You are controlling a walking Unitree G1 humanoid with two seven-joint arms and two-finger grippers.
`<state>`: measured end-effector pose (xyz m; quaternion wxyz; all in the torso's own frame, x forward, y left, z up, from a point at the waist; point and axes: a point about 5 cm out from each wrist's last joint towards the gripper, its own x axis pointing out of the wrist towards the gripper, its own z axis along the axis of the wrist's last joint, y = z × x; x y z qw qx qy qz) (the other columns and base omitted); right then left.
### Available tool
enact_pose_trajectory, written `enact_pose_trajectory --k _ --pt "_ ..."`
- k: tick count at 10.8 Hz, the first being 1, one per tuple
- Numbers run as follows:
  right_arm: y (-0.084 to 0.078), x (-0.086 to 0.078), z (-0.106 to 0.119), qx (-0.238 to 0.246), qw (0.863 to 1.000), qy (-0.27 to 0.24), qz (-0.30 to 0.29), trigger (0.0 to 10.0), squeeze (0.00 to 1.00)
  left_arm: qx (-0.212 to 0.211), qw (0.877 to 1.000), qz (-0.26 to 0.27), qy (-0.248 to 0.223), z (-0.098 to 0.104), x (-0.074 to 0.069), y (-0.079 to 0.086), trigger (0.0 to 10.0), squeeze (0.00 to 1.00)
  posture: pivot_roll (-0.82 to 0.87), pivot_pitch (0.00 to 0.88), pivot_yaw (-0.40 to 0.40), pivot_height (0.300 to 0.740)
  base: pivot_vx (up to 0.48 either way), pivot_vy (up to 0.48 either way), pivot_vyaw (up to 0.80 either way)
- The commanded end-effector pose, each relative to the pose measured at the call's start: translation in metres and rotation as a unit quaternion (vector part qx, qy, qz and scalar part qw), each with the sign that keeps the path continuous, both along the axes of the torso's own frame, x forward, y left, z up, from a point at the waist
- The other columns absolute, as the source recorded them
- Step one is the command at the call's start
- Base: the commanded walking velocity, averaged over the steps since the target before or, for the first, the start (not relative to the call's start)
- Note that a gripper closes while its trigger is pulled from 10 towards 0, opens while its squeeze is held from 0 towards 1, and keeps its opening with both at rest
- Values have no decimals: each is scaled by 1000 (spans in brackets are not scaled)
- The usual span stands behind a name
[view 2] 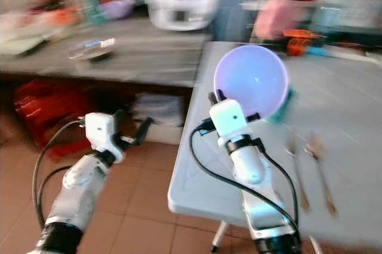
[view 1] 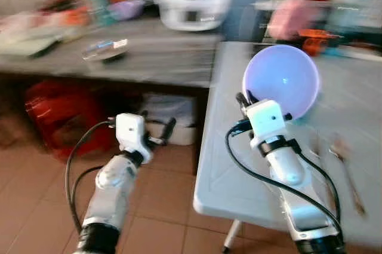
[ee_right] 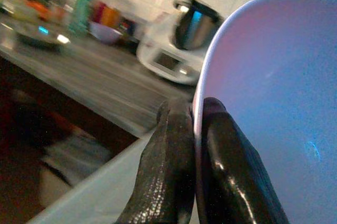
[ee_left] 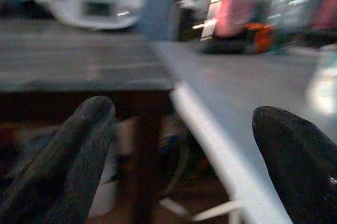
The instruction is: Setting the table
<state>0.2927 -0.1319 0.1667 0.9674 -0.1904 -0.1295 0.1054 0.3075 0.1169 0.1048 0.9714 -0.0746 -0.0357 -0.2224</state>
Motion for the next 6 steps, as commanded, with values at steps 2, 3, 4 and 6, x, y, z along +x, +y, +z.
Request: enact_pose_trajectory --k 2,3,4,6 --pt "8 -1 6 7 1000 -13 9 10000 0 13 1000 11 -7 2 1 11 10000 0 -17 0 51 740 0 373 -544" --pt "8 -1 5 7 1000 -12 7 10000 0 14 1000 9 -8 3 1 10 10000 0 -17 0 55 740 0 379 0" --pt "6 -1 5 10 1000 -12 1 10000 0 15 1000 5 -10 4 2 9 10000 0 -20 0 63 740 0 409 0" --pt "6 -1 4 10 1000 -13 -1 10000 0 17 1000 1 -11 5 3 9 10000 0 -21 0 69 740 0 411 0"
